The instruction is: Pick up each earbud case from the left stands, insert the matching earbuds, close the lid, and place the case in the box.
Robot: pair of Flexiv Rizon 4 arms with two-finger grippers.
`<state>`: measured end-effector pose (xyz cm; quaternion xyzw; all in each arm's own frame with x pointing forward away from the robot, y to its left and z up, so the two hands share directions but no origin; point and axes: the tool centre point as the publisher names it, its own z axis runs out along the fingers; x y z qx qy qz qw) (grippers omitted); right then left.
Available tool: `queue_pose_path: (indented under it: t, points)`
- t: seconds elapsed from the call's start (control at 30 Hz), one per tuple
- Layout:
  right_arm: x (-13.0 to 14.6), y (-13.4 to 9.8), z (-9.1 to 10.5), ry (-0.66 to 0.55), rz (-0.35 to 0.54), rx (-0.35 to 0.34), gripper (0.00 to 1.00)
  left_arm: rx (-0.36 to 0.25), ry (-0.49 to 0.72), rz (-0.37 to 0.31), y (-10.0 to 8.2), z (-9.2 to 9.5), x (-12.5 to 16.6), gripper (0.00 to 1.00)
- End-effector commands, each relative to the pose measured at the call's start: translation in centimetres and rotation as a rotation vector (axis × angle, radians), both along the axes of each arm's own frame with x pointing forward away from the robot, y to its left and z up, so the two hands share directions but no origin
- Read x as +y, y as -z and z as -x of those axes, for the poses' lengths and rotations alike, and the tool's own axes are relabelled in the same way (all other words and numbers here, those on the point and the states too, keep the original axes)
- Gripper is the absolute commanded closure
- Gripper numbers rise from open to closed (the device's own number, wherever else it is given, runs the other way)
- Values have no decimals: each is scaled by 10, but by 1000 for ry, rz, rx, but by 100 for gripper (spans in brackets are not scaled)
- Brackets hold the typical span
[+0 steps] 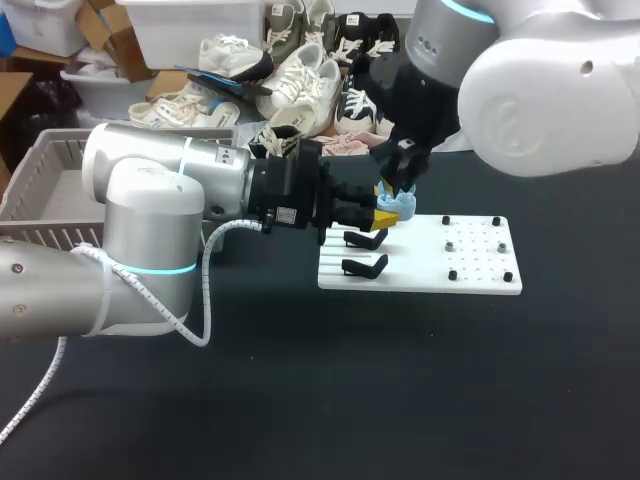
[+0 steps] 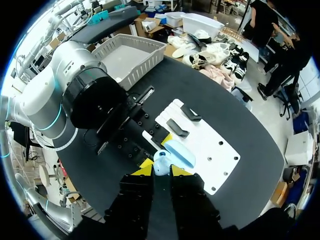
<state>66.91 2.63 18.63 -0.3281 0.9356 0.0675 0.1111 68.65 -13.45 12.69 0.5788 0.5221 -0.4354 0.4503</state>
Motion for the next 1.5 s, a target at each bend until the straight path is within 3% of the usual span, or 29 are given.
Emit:
queue_pose_path:
  t: [0.03, 1.5]
  points:
    - [1, 1, -3, -2, 4, 5, 100, 1, 4, 0, 0, -2, 0, 100]
    - [3, 4, -3, -53, 58, 6, 100, 1, 4, 0, 0, -2, 0, 100]
